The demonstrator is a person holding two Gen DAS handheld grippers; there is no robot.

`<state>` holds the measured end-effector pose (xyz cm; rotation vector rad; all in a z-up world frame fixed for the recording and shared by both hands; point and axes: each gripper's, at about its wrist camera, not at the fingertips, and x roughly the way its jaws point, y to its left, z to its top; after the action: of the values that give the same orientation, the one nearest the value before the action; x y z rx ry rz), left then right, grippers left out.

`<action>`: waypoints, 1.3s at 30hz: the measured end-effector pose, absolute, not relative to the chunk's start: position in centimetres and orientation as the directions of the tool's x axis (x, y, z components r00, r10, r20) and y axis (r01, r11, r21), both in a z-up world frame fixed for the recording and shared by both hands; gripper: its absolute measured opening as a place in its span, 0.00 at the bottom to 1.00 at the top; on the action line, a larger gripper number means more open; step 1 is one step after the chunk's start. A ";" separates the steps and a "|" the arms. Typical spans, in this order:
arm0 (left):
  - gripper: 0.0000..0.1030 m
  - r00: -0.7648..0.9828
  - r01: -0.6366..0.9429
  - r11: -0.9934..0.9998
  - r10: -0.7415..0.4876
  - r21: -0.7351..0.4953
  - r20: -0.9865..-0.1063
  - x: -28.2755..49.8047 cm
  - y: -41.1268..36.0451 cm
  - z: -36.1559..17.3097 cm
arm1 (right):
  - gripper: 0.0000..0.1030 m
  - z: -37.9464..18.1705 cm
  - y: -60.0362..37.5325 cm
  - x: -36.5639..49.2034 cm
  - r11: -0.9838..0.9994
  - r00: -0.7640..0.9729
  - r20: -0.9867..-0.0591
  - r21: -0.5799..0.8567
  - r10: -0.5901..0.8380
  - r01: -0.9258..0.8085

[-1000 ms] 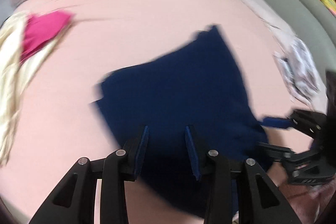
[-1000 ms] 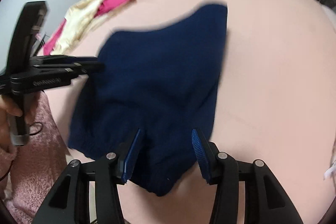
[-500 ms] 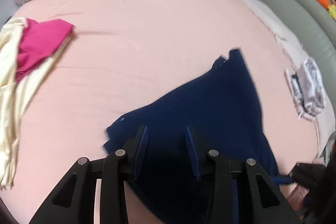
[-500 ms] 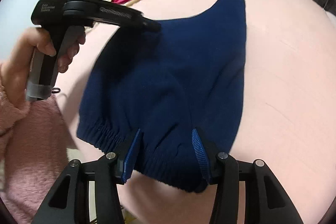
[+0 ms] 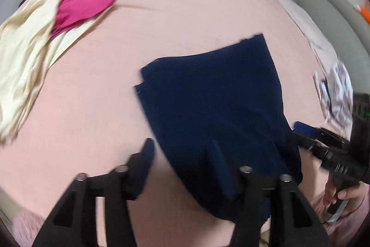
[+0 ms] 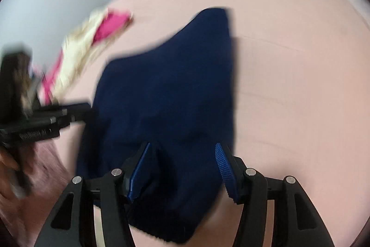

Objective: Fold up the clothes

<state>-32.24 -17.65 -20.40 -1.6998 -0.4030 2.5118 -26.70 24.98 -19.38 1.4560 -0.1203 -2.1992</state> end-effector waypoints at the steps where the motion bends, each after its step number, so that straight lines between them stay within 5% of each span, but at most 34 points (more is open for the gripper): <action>1: 0.55 -0.371 0.094 -0.955 0.227 -0.280 -0.900 -32.3 -18.2 -21.0 | 0.55 -18.9 26.2 -26.6 -0.889 -0.341 -0.834 0.336 -0.434 0.311; 14: 0.55 -0.433 0.111 -0.891 0.355 -0.440 -0.828 -35.2 -21.4 -24.6 | 0.60 -20.9 26.3 -30.7 -0.836 -0.239 -0.802 0.511 -0.547 0.200; 18: 0.55 -0.474 0.091 -0.878 0.377 -0.471 -0.795 -30.7 -19.9 -23.4 | 0.64 -22.9 24.6 -31.5 -0.856 -0.206 -0.840 0.448 -0.502 0.259; 20: 0.48 -0.487 0.089 -0.874 0.380 -0.477 -0.787 -31.0 -20.2 -23.7 | 0.66 -22.6 24.6 -31.6 -0.835 -0.227 -0.810 0.484 -0.541 0.264; 21: 0.33 -0.479 0.075 -0.872 0.394 -0.484 -0.784 -30.7 -20.2 -23.6 | 0.62 -22.6 24.6 -31.7 -0.826 -0.218 -0.803 0.500 -0.555 0.262; 22: 0.05 -0.471 0.061 -0.868 0.410 -0.493 -0.781 -30.5 -20.2 -23.5 | 0.54 -22.4 24.5 -31.6 -0.825 -0.214 -0.803 0.502 -0.556 0.262; 24: 0.06 -0.465 0.059 -0.840 0.454 -0.539 -0.760 -30.0 -20.4 -24.1 | 0.40 -21.9 24.2 -31.1 -0.812 -0.189 -0.796 0.527 -0.574 0.250; 32: 0.09 -0.457 0.093 -0.814 0.477 -0.574 -0.751 -27.6 -19.7 -25.1 | 0.42 -23.4 26.3 -31.4 -0.767 -0.203 -0.740 0.610 -0.641 0.201; 33: 0.09 -0.459 0.083 -0.823 0.468 -0.561 -0.755 -27.2 -19.5 -24.9 | 0.37 -23.4 26.5 -31.5 -0.758 -0.201 -0.731 0.626 -0.653 0.184; 34: 0.09 -0.461 0.079 -0.830 0.460 -0.552 -0.759 -27.1 -19.5 -24.7 | 0.13 -23.2 26.7 -31.4 -0.747 -0.189 -0.723 0.639 -0.664 0.183; 35: 0.09 -0.466 0.073 -0.841 0.446 -0.535 -0.764 -26.6 -18.4 -23.9 | 0.08 -23.0 26.6 -31.1 -0.739 -0.180 -0.717 0.647 -0.673 0.184; 39: 0.08 -0.492 0.025 -0.873 0.414 -0.488 -0.766 -24.9 -15.5 -19.8 | 0.08 -20.1 27.5 -29.6 -0.727 -0.229 -0.691 0.662 -0.686 0.179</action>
<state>-24.88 -15.52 -19.80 -1.4351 -0.6552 2.4425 -29.57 27.55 -20.15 1.4683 -0.6153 -2.0004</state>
